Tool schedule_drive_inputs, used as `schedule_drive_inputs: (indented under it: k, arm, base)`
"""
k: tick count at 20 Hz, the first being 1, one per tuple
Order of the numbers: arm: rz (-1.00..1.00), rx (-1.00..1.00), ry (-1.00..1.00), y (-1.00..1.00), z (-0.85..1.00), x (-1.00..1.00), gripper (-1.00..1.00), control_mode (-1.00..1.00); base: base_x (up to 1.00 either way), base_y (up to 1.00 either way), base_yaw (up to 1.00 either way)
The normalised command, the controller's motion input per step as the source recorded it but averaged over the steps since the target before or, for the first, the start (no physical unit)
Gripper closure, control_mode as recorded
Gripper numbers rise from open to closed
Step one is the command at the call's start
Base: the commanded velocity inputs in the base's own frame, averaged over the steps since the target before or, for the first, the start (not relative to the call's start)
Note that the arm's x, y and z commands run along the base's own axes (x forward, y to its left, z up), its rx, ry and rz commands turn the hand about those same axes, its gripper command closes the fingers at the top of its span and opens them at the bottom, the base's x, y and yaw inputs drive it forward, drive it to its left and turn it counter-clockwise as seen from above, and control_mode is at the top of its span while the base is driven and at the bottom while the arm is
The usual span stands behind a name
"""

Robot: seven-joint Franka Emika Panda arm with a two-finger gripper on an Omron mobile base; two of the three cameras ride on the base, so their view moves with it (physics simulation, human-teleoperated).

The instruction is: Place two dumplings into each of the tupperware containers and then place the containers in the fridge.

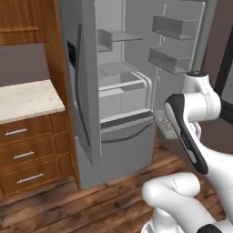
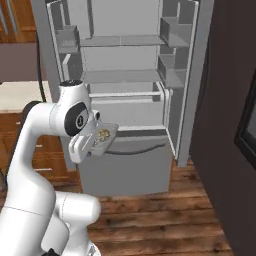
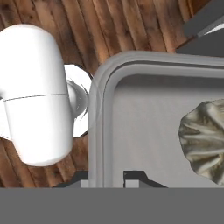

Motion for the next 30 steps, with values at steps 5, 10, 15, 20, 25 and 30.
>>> schedule_drive_inputs:
  k: [5,10,15,20,25,30]
  arm:
    - [0.00,0.00,0.00,0.00,0.00,0.00,1.00,1.00]
    - [0.00,0.00,0.00,0.00,0.00,0.00,1.00,1.00]
    - [0.00,0.00,0.00,0.00,0.00,0.00,1.00,1.00]
    - [0.00,0.00,0.00,0.00,0.00,0.00,1.00,1.00]
    - [0.00,0.00,0.00,0.00,0.00,0.00,1.00,1.00]
    - [0.00,0.00,0.00,0.00,0.00,0.00,1.00,1.00]
  base:
    - [0.70,-0.64,0.64]
    - [0.97,-0.98,0.31]
    - [0.83,-0.21,0.07]
    - [0.56,0.46,-0.02]
    - [0.57,0.35,-0.07]
    - [0.73,-0.11,-0.02]
